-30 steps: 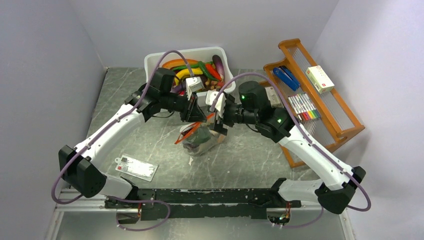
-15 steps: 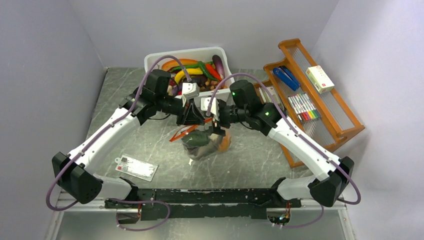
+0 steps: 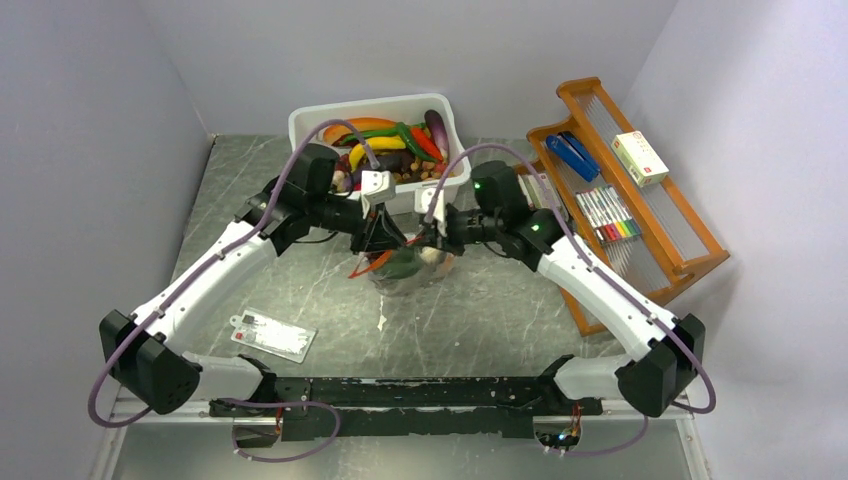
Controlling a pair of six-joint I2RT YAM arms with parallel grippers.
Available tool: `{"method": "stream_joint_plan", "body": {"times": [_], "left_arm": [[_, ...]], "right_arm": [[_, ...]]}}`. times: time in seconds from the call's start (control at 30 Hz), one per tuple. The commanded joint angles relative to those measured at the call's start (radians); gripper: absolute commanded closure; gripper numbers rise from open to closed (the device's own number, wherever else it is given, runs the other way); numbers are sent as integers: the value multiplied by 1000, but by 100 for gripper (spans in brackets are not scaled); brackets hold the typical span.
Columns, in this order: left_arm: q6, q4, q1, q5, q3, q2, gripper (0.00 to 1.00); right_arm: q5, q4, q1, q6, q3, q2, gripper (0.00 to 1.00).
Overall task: Place the food in the zip-top bag and seal the zipper
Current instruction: Zip the zipper food storage bag at the center of the board.
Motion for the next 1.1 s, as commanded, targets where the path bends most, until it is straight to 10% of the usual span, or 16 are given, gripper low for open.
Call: {"method": "stream_joint_plan", "body": {"times": [0.0, 1.07], "left_arm": [[12, -58, -5, 8, -48, -91, 93], [-42, -195, -4, -369, -131, -257, 93]], "right_arm": [[29, 173, -125, 97, -79, -86, 100], [57, 374, -316, 266, -201, -90, 100]]}}
